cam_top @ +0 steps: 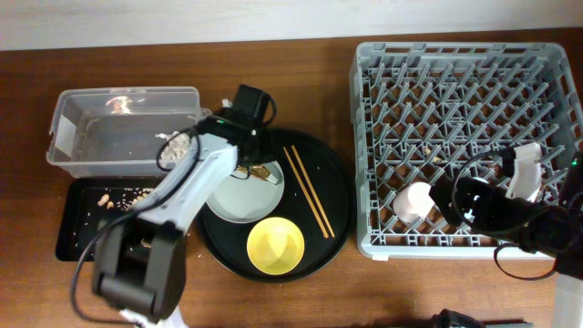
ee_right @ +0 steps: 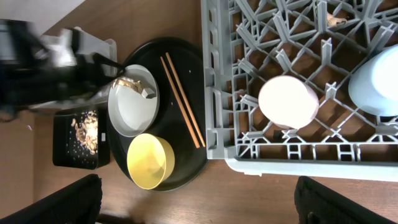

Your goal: Sort waste into correct bins and load items into the dishwasher rack

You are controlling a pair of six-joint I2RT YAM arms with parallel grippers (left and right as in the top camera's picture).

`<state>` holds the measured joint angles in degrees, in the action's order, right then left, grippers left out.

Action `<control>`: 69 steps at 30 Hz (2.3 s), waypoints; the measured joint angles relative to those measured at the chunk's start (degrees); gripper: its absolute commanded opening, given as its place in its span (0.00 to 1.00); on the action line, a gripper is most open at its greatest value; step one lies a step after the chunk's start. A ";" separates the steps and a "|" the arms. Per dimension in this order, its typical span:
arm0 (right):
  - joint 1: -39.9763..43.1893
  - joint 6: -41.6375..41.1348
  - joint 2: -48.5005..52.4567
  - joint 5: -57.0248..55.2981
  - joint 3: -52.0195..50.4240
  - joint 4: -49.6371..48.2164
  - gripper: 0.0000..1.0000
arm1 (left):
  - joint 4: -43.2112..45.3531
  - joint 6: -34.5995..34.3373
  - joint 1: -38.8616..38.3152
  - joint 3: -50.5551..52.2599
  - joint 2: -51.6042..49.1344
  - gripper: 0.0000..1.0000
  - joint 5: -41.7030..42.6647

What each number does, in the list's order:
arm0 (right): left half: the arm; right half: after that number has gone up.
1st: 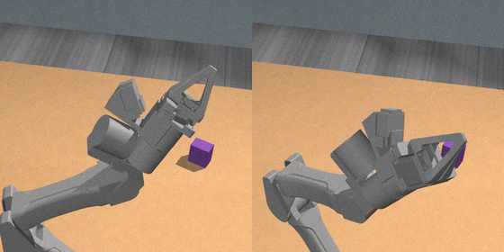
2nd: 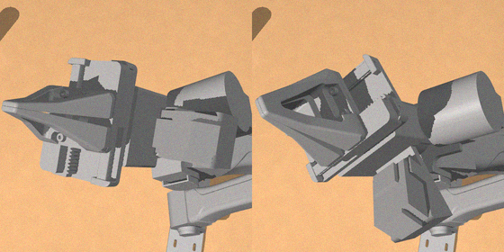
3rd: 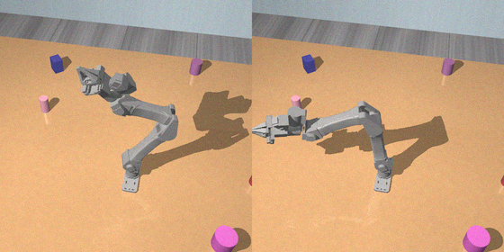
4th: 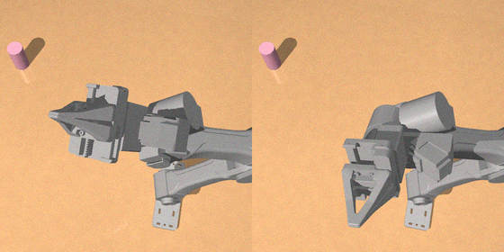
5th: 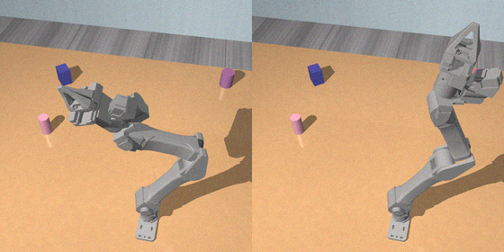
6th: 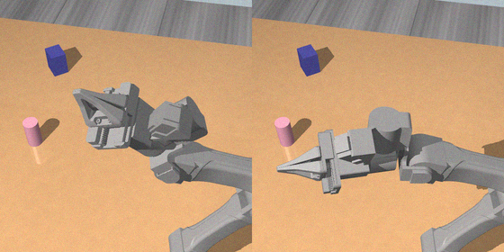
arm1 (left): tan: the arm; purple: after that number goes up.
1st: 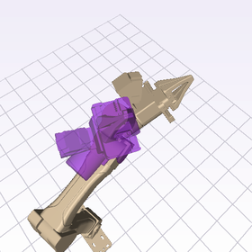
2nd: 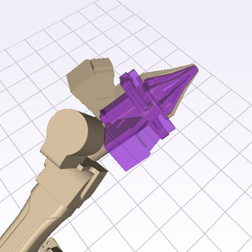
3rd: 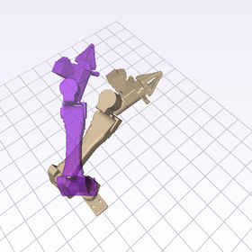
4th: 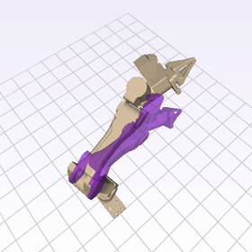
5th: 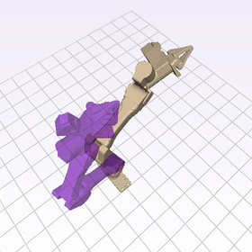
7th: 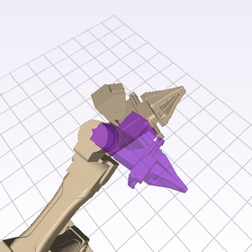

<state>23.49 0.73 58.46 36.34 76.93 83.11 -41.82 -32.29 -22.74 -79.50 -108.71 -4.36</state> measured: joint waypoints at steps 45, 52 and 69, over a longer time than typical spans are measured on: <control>0.00 1.44 17.20 -3.96 0.00 0.44 0.99 | -31.01 20.79 0.79 -14.58 51.23 0.99 -4.74; 0.00 1.46 29.31 -3.93 0.04 0.42 0.99 | 11.56 34.51 9.09 26.14 73.77 0.99 5.44; 0.00 1.44 38.47 -3.96 0.00 0.39 0.99 | 39.01 40.26 20.20 78.82 107.91 0.99 21.14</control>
<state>23.49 2.17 96.92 32.38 76.93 83.50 -2.81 7.97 -2.55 -0.69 -0.80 16.78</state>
